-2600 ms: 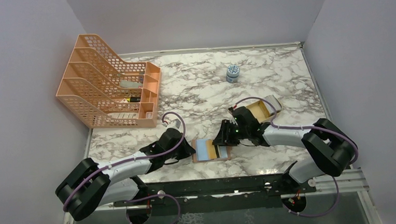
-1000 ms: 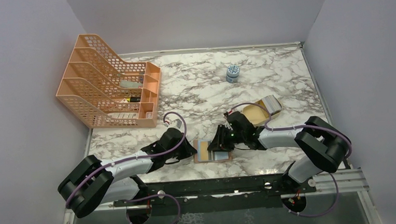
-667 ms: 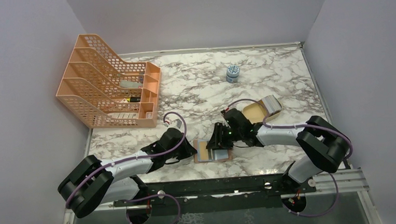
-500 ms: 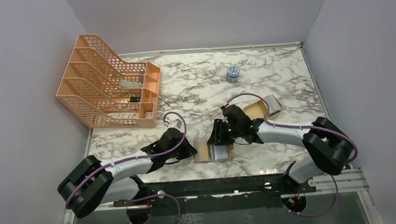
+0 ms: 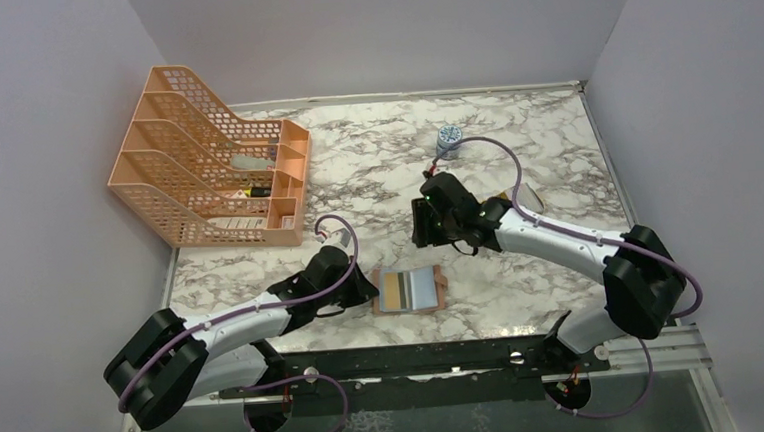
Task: Put the credit cards into the card holder
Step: Insert the credit card into the card holder, then pick up the credit card from the storage box.
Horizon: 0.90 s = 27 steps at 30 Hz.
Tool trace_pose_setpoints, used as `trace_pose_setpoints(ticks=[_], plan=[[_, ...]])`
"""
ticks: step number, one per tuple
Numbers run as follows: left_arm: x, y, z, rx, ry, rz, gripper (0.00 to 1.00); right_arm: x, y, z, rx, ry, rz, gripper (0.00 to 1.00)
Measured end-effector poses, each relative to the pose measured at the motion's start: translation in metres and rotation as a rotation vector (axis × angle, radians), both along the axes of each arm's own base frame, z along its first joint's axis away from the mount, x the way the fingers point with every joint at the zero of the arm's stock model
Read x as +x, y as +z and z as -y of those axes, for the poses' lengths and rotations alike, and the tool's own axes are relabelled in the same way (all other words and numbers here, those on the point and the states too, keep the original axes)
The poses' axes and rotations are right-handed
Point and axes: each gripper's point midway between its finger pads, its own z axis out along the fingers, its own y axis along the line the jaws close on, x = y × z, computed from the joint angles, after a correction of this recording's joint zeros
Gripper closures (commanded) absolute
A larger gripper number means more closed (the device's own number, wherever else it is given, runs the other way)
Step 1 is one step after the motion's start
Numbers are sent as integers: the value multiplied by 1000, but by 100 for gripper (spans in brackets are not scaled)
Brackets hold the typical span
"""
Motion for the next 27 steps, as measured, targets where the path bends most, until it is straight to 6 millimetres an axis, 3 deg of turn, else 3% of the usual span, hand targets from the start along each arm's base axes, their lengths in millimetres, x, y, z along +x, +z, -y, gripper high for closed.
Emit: trace_pose_setpoints(ticks=[4,12,19,27], plan=[[0,0,-1,4,-2,1,100,26,14,25,-114,-39,89,48],[-1,0,-1,7,-8,6,100,67,19,101,-422,-175,165,49],[0,0,-1,10,-15,12,100,76,0,157,-689,-246,115,49],[0,4,0,0,-15,23,100,84,3,203,-822,-319,96,50]])
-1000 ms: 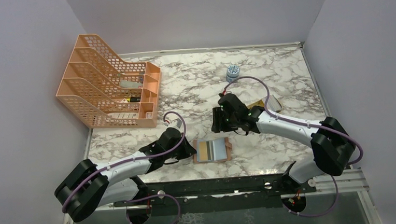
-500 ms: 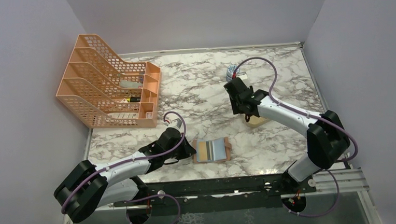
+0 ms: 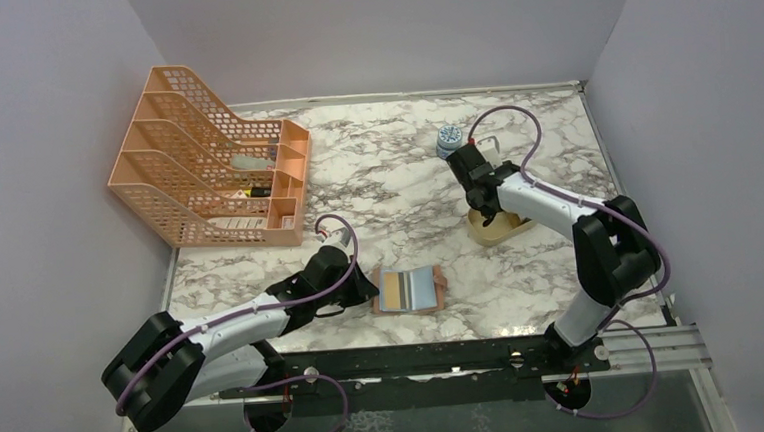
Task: Put the credit cards into the card holder
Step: Pick up the credit card from the storage box.
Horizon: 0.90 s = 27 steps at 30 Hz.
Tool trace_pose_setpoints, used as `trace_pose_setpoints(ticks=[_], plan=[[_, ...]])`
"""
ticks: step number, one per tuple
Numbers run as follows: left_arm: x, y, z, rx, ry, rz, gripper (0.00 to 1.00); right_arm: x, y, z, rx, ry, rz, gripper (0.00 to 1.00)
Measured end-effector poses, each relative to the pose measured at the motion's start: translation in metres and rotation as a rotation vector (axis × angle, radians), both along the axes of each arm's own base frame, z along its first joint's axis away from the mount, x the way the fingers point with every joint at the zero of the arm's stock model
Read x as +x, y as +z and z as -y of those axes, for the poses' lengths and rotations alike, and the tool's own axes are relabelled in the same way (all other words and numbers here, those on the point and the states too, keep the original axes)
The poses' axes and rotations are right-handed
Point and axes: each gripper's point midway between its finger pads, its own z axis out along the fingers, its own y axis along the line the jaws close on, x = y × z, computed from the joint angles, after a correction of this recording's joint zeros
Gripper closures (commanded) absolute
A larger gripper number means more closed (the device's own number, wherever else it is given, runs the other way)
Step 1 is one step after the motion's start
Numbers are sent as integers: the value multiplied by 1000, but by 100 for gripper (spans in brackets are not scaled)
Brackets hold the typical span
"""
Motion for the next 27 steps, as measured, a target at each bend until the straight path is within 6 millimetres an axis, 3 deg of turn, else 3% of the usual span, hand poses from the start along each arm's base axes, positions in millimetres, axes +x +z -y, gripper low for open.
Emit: trace_pose_setpoints(ticks=[10,27], plan=[[0,3,1,-7,-1,6,100,4,-18,21,-75,-38,-65,54],[1,5,1,-15,-3,13,100,5,-17,30,-141,-62,-72,62]])
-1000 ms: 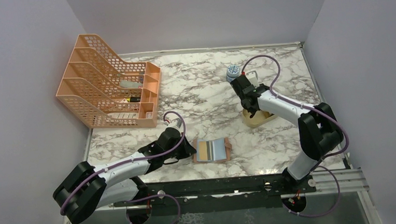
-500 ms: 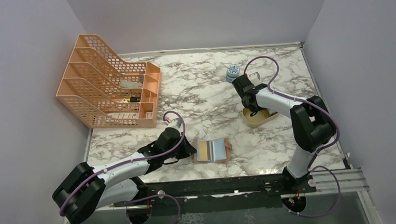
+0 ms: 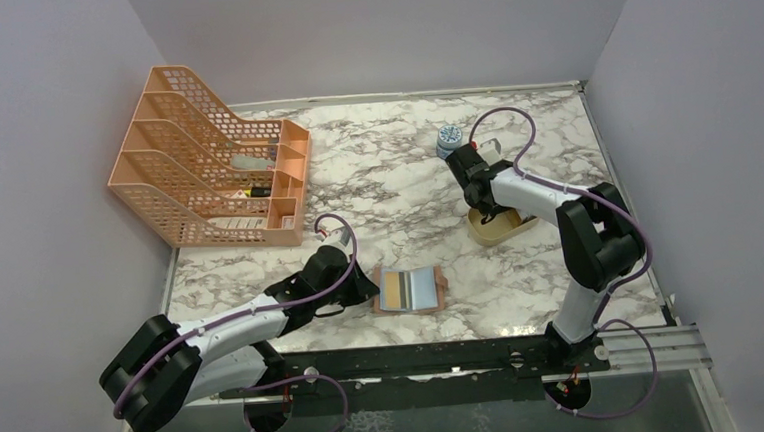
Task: Put the credit cards into the card holder
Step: Pick up the credit card from the storage box.
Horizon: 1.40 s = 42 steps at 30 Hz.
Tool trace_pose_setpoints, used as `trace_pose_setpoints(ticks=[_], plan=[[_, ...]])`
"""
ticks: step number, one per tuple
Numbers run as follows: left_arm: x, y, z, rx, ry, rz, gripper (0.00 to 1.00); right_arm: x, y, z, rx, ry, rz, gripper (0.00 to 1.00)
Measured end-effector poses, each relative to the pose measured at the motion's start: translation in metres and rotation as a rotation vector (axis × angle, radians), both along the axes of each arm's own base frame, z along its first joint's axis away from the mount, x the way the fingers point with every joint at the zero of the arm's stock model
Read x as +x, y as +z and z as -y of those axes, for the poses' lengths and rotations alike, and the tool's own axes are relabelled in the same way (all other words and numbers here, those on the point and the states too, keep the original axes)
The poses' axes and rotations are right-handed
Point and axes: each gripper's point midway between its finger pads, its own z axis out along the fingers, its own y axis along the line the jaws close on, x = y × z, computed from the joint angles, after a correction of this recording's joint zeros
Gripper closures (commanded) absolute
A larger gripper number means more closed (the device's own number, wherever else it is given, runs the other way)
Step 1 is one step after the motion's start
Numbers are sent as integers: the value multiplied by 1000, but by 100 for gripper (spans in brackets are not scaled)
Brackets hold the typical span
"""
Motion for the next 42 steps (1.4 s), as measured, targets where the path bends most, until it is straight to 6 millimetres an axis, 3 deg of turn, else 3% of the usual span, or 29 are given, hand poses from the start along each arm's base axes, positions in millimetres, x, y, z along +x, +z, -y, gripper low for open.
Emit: trace_pose_setpoints(ticks=[20,29,32,39,42], plan=[[0,1,0,-2,0,1,100,0,4,0,10,-4,15,79],[0,1,0,-2,0,1,100,1,11,-2,31,0,34,94],[0,1,0,-2,0,1,100,0,12,-6,60,9,33,99],[0,0,0,-1,0,1,100,-2,18,-23,188,51,36,99],[0,0,0,1,0,-1,91,-4,28,-32,259,77,51,99]])
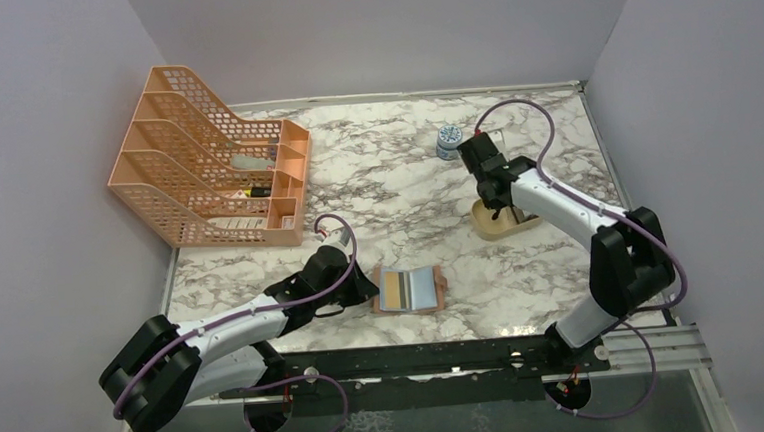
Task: Put the credit cards into the card holder
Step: Pick up the credit card from the storage box, then insert the credit card into the card holder.
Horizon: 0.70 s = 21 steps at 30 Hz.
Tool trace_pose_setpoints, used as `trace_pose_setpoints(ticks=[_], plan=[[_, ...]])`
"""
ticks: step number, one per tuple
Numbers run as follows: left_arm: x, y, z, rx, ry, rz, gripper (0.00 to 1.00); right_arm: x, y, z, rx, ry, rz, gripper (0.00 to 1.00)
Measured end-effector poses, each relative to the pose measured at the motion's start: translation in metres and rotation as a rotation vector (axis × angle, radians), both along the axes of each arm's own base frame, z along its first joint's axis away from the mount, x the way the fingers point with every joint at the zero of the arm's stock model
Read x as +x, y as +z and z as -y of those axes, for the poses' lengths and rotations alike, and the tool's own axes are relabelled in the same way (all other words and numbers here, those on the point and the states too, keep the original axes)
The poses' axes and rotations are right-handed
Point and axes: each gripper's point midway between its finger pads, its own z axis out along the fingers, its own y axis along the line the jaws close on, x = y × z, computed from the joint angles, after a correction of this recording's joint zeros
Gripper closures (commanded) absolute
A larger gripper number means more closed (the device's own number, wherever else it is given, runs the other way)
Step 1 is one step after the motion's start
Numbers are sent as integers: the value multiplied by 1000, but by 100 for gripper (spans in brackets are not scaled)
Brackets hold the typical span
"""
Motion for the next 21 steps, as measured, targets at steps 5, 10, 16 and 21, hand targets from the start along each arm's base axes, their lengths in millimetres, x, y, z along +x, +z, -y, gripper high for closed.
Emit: trace_pose_setpoints(ticks=[5,10,16,21], plan=[[-2,-1,-3,11,-1,-6,78,-9,17,-16,127,49,10,99],[-4,-1,-5,20,2,-11,65,-21,39,-37,281,109,34,99],[1,10,-4,18,14,5,55,-43,76,-72,540,220,100,99],[4,17,-4,8,23,23,53,-72,74,-111,758,318,79,99]])
